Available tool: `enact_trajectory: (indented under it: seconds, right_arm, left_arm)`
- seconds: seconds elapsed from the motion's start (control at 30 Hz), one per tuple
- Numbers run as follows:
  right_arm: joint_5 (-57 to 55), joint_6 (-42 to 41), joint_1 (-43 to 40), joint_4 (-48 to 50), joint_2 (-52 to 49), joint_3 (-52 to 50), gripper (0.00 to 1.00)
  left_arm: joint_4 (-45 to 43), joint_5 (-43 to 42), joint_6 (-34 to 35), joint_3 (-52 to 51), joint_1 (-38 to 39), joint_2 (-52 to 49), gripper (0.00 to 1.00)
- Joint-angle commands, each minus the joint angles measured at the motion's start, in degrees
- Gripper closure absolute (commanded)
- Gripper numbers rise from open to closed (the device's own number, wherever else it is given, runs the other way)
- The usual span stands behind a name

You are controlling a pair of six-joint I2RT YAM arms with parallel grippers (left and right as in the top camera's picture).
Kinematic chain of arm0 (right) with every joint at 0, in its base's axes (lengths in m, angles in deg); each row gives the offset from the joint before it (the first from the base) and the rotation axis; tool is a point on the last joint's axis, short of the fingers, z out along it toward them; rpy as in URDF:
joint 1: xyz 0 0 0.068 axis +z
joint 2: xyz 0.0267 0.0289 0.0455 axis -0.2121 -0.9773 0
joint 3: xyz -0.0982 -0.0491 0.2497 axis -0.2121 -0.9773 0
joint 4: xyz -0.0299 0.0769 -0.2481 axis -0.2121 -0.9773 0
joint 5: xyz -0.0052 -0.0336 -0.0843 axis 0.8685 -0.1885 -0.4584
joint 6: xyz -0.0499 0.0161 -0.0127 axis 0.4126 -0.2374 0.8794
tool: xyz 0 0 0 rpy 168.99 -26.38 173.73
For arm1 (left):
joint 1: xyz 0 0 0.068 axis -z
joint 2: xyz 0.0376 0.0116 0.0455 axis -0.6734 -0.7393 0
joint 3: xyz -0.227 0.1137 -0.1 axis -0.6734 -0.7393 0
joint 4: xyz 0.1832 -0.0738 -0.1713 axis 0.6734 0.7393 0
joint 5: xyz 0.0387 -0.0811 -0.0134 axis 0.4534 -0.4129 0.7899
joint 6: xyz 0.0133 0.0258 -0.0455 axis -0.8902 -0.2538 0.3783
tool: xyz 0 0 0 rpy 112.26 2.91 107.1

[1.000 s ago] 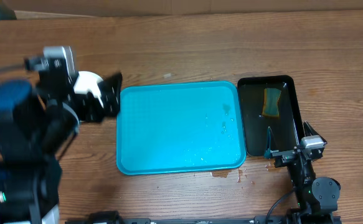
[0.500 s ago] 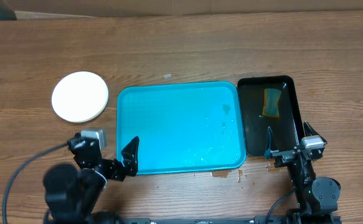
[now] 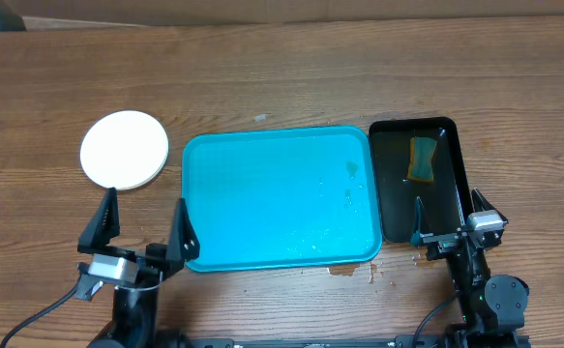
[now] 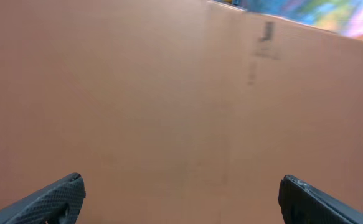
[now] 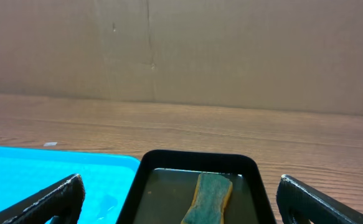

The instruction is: Clean dirty plates on tray and stack at the side

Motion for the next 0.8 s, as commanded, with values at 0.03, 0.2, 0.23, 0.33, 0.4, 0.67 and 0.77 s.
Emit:
enact_trajectory:
  seconds: [0.03,0.2,0.23,0.33,0.4,0.67,0.77]
  right_arm:
    - [0.0,0.2,-0.2,0.3,0.5,-0.6,0.00]
    - [0.0,0.2,-0.2,0.3,0.5,-0.6,0.00]
    - [0.0,0.2,-0.2,0.3,0.5,-0.6,0.00]
    - [0.0,0.2,-0.2,0.3,0.5,-0.6,0.00]
    - [0.0,0.2,-0.2,0.3,0.5,-0.6,0.00]
    - [0.0,0.2,-0.2,0.3,0.5,-0.6,0.00]
    - [0.0,0.2,-0.2,0.3,0.5,-0.6,0.00]
  left_arm:
    - [-0.2,6.9,3.3,-4.3,0.2,0.7,0.00]
    - [-0.1,7.0,4.4,-8.3,0.2,0.7,0.00]
    - [-0.1,7.0,4.4,-8.9,0.2,0.7,0.00]
    - [0.0,7.1,4.4,-11.1,0.2,0.7,0.00]
    - [3.0,7.1,4.3,-11.3,0.2,0.7,0.00]
    - [12.0,6.8,-1.9,-11.3,0.3,0.7,0.00]
    - [15.0,4.5,-9.3,-11.3,0.3,0.7,0.00]
